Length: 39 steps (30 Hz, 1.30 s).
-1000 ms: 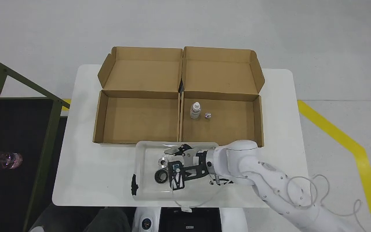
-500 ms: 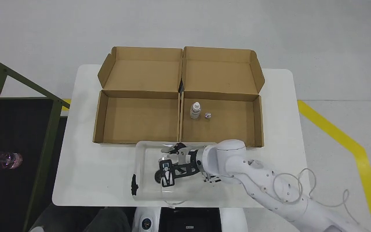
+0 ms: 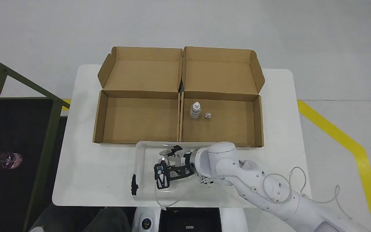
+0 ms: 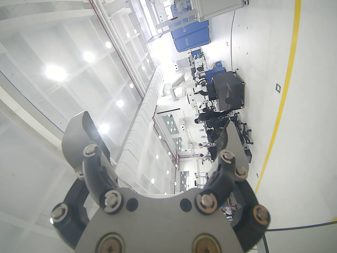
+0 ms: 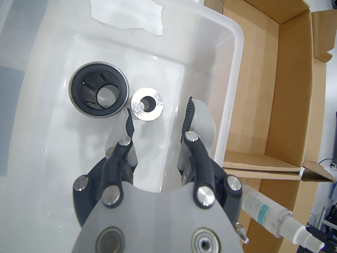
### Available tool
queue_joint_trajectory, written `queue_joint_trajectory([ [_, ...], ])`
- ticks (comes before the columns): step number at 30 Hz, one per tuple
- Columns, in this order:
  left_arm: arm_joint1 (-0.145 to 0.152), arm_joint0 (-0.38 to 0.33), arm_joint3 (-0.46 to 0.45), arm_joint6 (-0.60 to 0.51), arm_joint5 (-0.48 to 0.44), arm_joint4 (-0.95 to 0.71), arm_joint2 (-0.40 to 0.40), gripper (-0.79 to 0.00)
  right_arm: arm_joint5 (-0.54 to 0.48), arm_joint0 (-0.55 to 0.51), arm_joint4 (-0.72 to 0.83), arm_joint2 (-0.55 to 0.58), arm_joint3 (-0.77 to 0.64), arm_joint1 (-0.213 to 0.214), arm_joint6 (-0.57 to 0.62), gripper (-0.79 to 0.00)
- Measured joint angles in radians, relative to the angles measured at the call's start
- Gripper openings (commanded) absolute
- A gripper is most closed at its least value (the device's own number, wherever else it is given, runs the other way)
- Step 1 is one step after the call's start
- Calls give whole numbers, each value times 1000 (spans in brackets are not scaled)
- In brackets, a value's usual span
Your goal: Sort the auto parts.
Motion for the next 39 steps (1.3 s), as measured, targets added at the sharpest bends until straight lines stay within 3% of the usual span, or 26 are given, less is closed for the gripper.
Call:
queue_joint_trajectory([
  [30,0,0,0,0,0,0,0,0,-12,45,-19,-73,109,-72,22,-413],
  [39,0,0,0,0,0,0,0,0,-14,51,-24,-91,147,-93,20,-453],
])
